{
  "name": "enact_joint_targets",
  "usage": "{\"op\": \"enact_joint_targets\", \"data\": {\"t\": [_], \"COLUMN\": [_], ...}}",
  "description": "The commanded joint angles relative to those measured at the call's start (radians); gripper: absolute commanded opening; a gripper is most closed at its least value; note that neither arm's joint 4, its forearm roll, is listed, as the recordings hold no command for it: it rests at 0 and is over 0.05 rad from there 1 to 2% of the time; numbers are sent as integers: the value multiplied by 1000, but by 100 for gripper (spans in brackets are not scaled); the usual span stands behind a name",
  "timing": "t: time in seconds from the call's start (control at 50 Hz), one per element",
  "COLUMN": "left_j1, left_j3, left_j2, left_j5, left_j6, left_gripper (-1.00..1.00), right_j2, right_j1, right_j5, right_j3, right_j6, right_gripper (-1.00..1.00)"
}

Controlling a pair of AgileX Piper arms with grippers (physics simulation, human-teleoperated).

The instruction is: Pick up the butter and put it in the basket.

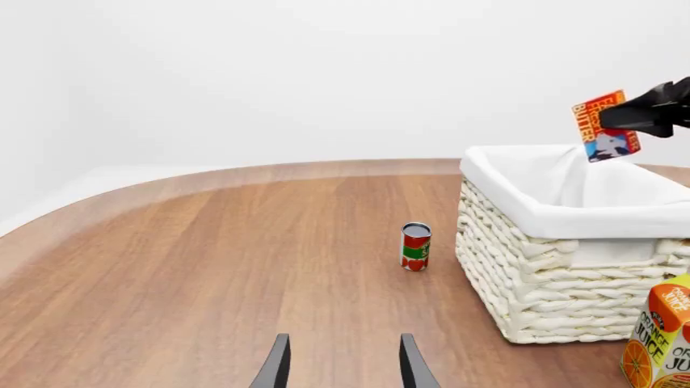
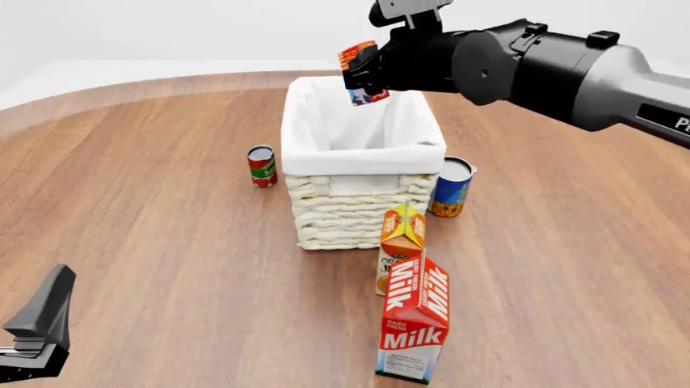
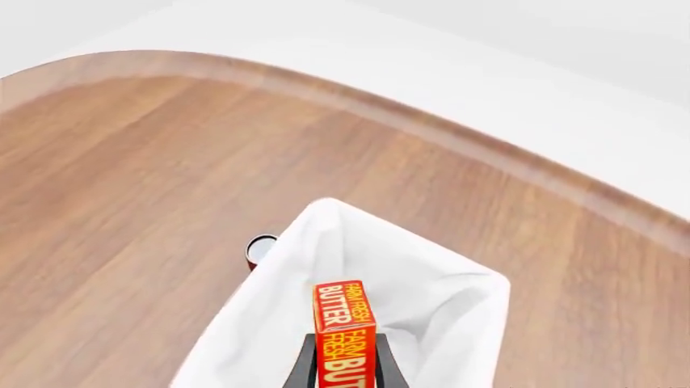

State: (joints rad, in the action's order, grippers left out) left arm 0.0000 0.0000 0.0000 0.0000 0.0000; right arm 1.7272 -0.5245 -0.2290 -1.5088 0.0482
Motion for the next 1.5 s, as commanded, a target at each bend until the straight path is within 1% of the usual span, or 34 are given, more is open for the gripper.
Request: {"op": "enact_joint_targets", "data": {"t": [0.02,0.16,0.18,0.2,0.6,1.0,1.38,1.5], "left_j1": [0,0,0,0,0,0,0,0], "left_j3": [0,0,0,0,0,0,0,0], "left_j2": [0,0,0,0,0,0,0,0], "left_j5": [0,0,0,0,0,0,0,0], "left_j6": [0,0,0,0,0,0,0,0], "left_gripper": [100,100,100,100,100,100,100,100], "right_j2": [26,63,66,72,135,161,173,165], "right_j1": [15,17,14,16,26,21,16,15], "right_j5": [18,18,19,17,26,45,38,49], "right_j3": [-21,-44,-44,-50,-80,-76,-94,-79], "right_j6": [-16,-14,-5,-11,-11,-6,-7,-4], "right_gripper": [-100,-100,-100,-100,-100,-100,-100,-100]}}
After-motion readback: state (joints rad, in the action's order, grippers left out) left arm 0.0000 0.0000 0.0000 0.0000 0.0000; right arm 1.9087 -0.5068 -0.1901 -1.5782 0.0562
